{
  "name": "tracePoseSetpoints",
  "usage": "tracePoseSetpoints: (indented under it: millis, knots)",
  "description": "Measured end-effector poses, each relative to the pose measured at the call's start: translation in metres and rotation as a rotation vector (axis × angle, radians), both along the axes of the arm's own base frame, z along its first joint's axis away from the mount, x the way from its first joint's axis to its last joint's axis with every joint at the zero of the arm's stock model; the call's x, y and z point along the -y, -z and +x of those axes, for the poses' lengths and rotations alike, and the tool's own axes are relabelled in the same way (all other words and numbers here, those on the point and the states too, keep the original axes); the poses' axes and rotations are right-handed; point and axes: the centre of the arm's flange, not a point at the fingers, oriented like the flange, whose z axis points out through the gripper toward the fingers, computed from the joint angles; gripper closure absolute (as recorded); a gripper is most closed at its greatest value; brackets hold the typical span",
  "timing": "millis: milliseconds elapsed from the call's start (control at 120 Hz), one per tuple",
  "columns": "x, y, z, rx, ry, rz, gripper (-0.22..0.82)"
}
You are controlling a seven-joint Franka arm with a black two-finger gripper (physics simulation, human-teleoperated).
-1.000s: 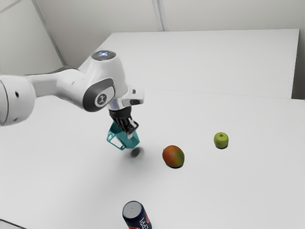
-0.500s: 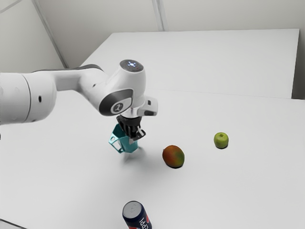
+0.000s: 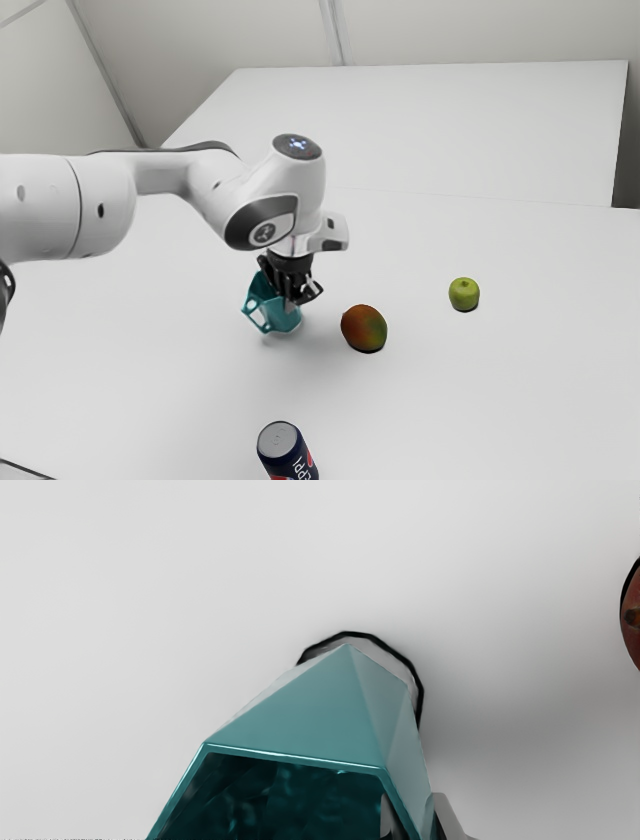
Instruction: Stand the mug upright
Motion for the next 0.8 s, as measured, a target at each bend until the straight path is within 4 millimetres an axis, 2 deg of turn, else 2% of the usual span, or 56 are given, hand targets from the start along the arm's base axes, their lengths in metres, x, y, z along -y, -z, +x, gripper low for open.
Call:
tracePoseSetpoints:
  millis: [333, 375, 492, 575, 675, 800]
  knots:
    - [0.001, 0.011, -0.001, -0.01, -0.057, -0.003, 0.77]
    - [0.002, 0.011, -0.001, -0.01, -0.062, -0.005, 0.73]
    - [0.002, 0.012, -0.001, -0.013, -0.078, -0.014, 0.47]
    - [0.003, 0.005, -0.002, -0.002, -0.087, -0.023, 0.34]
    - [0.003, -0.013, -0.003, 0.025, -0.098, -0.037, 0.24]
    - [0.002, -0.037, -0.006, 0.056, -0.118, -0.057, 0.17]
